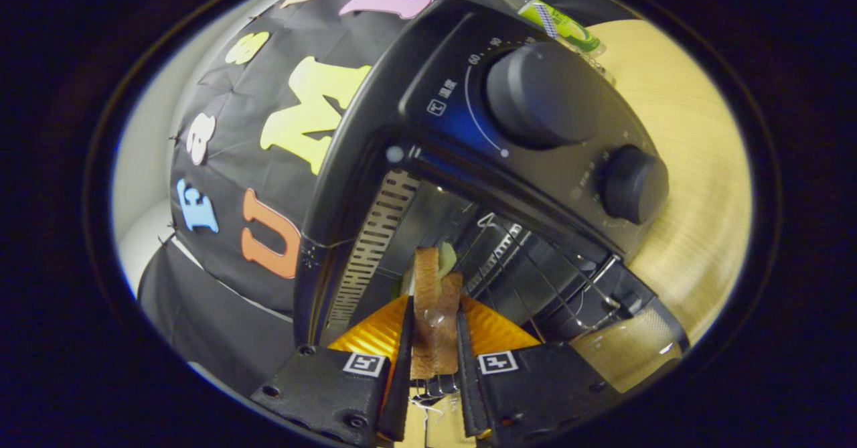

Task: Open the toaster oven, put the food inside, and close the toaster oven door.

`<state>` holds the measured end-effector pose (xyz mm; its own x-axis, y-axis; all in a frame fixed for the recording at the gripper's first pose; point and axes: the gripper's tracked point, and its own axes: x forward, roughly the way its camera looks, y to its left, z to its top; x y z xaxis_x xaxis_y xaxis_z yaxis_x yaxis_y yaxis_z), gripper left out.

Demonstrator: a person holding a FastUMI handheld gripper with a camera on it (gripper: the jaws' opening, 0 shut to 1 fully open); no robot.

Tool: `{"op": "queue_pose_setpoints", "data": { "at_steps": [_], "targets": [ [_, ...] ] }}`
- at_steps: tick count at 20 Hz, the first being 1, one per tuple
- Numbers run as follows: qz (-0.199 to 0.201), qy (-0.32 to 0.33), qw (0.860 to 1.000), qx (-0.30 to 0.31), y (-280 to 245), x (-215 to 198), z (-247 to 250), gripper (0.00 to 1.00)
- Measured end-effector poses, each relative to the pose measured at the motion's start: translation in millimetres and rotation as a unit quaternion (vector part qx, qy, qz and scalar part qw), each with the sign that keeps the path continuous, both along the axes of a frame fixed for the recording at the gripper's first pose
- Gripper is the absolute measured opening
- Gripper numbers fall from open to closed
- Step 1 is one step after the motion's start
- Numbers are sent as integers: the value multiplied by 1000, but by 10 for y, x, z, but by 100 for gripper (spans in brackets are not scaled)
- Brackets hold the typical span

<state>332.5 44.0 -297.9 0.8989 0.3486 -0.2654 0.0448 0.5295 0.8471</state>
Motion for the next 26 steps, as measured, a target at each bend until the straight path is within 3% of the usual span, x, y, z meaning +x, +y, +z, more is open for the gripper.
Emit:
{"op": "queue_pose_setpoints", "data": {
  "at_steps": [2,6,9,12,17,22,26],
  "targets": [
    [19,0,999,-45,12,15,-35,41],
    [53,-7,989,-138,82,19,-56,59],
    [75,-33,964,-252,141,-33,-90,88],
    [82,-32,940,-331,124,-53,-176,100],
    [88,-45,923,-372,134,-39,-175,100],
    [121,-76,905,-402,158,-55,-192,100],
    [133,-84,898,-410,164,-100,-173,100]
  ]
}}
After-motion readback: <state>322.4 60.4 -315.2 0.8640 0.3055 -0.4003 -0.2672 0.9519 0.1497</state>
